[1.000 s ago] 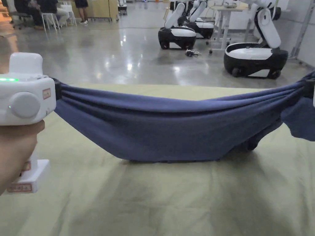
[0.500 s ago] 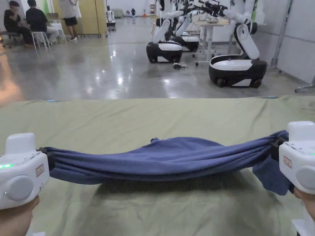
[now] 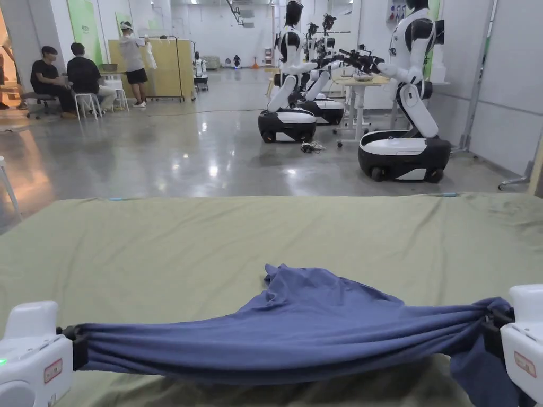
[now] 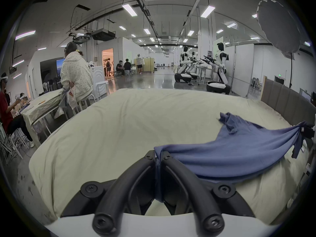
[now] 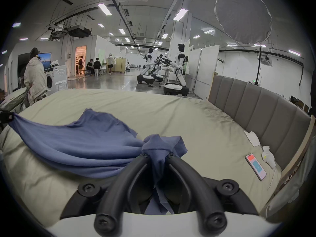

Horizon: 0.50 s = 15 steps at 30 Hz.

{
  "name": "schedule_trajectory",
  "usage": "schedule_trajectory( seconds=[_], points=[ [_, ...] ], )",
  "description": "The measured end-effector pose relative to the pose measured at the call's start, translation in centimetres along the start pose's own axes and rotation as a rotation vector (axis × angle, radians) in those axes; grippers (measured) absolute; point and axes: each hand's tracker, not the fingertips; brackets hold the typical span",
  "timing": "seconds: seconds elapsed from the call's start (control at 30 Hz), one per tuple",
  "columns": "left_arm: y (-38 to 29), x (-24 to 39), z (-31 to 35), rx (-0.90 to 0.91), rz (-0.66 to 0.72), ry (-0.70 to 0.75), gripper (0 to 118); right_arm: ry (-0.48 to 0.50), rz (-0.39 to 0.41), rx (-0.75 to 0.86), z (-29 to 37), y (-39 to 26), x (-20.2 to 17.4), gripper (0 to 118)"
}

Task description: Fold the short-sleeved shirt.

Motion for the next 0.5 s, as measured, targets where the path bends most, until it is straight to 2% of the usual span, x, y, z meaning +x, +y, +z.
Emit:
schedule_trajectory(
  seconds=[0.1,0.2,0.37,0.4,0.43,0.47,0.5],
  points=[
    [-2.1,-0.7,1.9,-0.036,0.013,-0.009,2,0.018,0.002,-0.026,2.1,-2.2,-0.2,12],
    [-3.8,-1.0,3.5,-0.066,-0.010,-0.018,2,0.014,0.061,-0.065,3.7,-4.4,-0.3,12],
    [-6.4,-1.2,4.9,-0.144,-0.029,-0.040,3,0.030,0.070,-0.134,4.8,-7.2,0.2,12],
    [-7.0,-1.2,4.7,-0.168,-0.032,-0.036,9,0.044,0.083,-0.194,4.3,-7.9,0.3,12],
    [-7.5,-1.2,4.6,-0.211,-0.028,-0.008,26,0.039,0.091,-0.225,4.0,-8.6,0.2,17],
    [-7.9,-1.3,4.4,-0.229,-0.004,0.015,54,0.033,0.085,-0.246,3.9,-9.1,0.1,33],
    [-8.2,-1.7,4.2,-0.259,0.047,0.010,96,0.027,0.066,-0.279,3.9,-9.4,0.1,67]
  ],
)
